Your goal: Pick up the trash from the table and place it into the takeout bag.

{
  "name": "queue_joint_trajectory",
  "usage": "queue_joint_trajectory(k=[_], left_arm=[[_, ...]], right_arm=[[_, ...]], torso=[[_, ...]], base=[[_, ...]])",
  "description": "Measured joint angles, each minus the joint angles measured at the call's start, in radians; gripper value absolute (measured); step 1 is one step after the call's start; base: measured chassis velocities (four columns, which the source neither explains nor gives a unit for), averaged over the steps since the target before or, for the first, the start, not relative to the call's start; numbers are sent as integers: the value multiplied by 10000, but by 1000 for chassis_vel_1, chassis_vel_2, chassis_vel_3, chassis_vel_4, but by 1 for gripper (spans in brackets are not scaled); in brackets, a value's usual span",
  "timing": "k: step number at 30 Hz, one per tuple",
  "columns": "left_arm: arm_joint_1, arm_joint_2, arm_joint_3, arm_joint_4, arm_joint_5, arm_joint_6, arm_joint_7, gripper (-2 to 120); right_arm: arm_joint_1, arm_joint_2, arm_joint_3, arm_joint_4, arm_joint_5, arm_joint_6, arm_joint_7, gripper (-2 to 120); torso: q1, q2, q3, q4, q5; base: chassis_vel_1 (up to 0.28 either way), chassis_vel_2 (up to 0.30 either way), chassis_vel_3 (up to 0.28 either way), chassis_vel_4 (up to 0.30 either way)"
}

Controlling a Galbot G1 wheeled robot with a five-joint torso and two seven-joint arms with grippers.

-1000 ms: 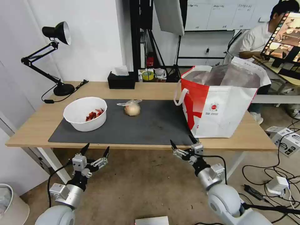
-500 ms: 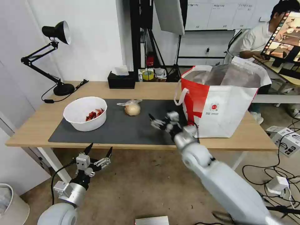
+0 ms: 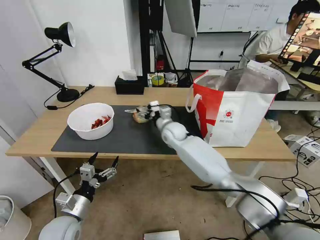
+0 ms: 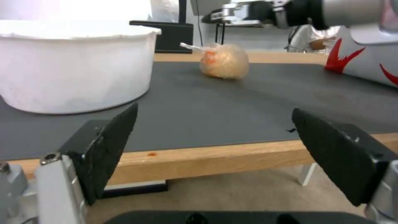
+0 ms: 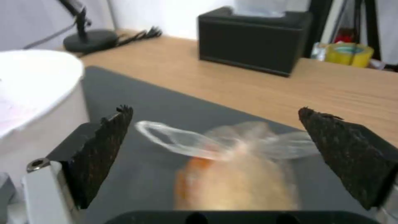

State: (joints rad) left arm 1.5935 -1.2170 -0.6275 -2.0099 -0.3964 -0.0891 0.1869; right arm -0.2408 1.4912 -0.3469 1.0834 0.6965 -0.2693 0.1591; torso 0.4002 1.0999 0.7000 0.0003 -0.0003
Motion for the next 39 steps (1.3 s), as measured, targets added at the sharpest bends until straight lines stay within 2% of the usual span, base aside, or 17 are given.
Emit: queue_joint_trajectory(k=[7,26,39], left_arm=[[34,25,-26,9,-27,-39,0,100],[7,19,41,160,-47,-150,6,100],[-22,28,94,177,-31,-169,24,100]], right_arm=[[241,546,-63,-683,-484,-578,343,100],[196,740,124,-1421,-563,-1123,453,100],[27,702,170,-1425,-588,-1369,457,100]], torso=[[-1,1,0,-1,2],[-1,1,0,-3,3],[-2,2,0,-3,3]], base=[[0,0,0,0],[0,0,0,0],[0,0,0,0]])
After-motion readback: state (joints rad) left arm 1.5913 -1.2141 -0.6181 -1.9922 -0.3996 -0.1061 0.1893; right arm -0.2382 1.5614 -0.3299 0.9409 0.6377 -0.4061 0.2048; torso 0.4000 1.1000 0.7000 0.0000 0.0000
